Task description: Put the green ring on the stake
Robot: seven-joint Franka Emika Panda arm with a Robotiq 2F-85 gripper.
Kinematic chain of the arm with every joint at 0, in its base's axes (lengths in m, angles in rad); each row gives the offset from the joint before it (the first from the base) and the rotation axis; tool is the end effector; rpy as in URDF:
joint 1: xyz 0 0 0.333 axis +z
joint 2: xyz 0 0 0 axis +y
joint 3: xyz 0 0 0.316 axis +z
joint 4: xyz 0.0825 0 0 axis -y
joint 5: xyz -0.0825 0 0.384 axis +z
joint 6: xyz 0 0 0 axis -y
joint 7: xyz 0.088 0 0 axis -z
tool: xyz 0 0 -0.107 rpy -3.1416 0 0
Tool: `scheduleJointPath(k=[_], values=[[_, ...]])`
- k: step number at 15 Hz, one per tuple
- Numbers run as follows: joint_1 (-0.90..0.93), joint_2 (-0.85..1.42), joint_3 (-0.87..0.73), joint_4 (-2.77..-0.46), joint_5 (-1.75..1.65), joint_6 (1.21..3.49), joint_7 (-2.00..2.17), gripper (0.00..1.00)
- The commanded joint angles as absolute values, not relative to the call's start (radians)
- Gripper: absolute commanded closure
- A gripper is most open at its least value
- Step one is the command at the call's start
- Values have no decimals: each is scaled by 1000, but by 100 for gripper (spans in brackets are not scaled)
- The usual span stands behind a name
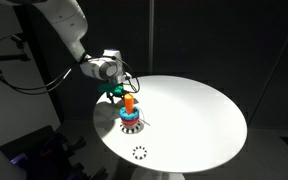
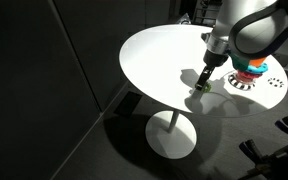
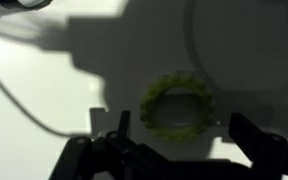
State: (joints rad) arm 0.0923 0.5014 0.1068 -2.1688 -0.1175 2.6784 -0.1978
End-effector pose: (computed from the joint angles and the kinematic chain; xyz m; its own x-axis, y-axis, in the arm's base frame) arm 0.5492 0.1160 0.1612 0.8830 0.4692 0.0124 0.4691 -0.8831 0.0051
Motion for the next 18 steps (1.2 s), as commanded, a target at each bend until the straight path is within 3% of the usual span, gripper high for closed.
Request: scheduleJointPath(k=[1, 4, 5, 6, 9, 18], values=[[102, 515, 96, -2148, -139, 2659, -190, 0], [105, 518, 93, -2147, -143, 2660, -186, 0], [107, 517, 90, -2148, -145, 2660, -183, 25], [108, 517, 89, -2147, -147, 2658, -183, 27], [106, 503, 87, -2148, -150, 2646, -182, 51], [97, 408, 66, -2140, -157, 2558, -184, 51]])
